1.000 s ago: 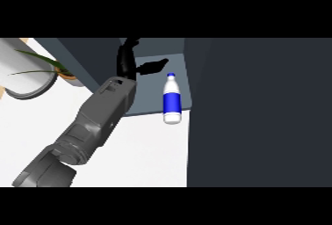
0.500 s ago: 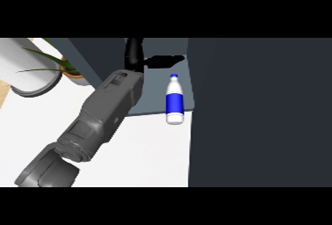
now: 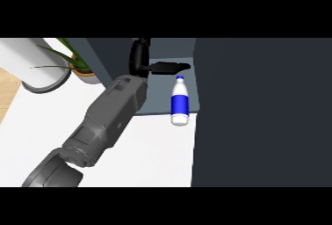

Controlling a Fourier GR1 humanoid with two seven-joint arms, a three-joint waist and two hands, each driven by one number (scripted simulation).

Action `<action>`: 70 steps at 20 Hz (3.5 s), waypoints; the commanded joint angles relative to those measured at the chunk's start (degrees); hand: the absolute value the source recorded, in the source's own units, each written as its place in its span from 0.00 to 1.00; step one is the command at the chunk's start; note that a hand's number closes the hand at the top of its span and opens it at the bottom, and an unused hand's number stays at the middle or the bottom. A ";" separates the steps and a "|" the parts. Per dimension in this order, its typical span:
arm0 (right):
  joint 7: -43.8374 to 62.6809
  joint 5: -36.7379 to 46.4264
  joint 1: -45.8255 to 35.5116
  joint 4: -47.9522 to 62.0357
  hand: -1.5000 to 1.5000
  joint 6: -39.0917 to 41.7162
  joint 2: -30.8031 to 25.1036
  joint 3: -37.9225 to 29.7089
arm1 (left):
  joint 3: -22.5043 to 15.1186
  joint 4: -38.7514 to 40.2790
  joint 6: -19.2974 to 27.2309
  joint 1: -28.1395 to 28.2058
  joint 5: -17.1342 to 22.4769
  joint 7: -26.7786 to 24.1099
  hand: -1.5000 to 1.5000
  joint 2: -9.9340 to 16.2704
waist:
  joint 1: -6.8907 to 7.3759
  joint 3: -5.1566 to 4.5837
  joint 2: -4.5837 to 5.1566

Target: Pick up the bottled water, place it into the cabinet and close the cabinet

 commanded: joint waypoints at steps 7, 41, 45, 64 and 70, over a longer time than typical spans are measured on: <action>2.53 -1.78 1.35 -4.01 0.00 -1.17 0.86 0.54 | -7.58 -15.99 -1.29 12.57 3.65 2.22 0.00 -0.54 | 1.50 0.03 -1.00; 1.05 13.90 4.00 -15.11 1.00 10.07 -13.33 10.59 | -20.31 -82.55 -6.55 62.84 6.51 11.94 0.00 18.89 | 2.47 -0.06 -1.37; 1.06 17.17 3.55 -16.37 1.00 10.49 -13.96 16.34 | -15.92 -83.81 -10.70 66.89 9.87 10.54 0.00 22.89 | 2.14 -0.19 -1.36; 12.09 15.85 -6.39 -11.12 1.00 7.64 -15.67 39.70 | -3.88 -91.91 -22.29 79.90 21.49 11.49 0.00 34.74 | 5.64 -0.80 -1.11; 13.44 12.56 -11.80 -7.59 1.00 5.84 -13.01 41.84 | -1.93 -92.22 -28.03 82.11 23.60 11.48 0.00 37.82 | 8.96 -0.76 -0.10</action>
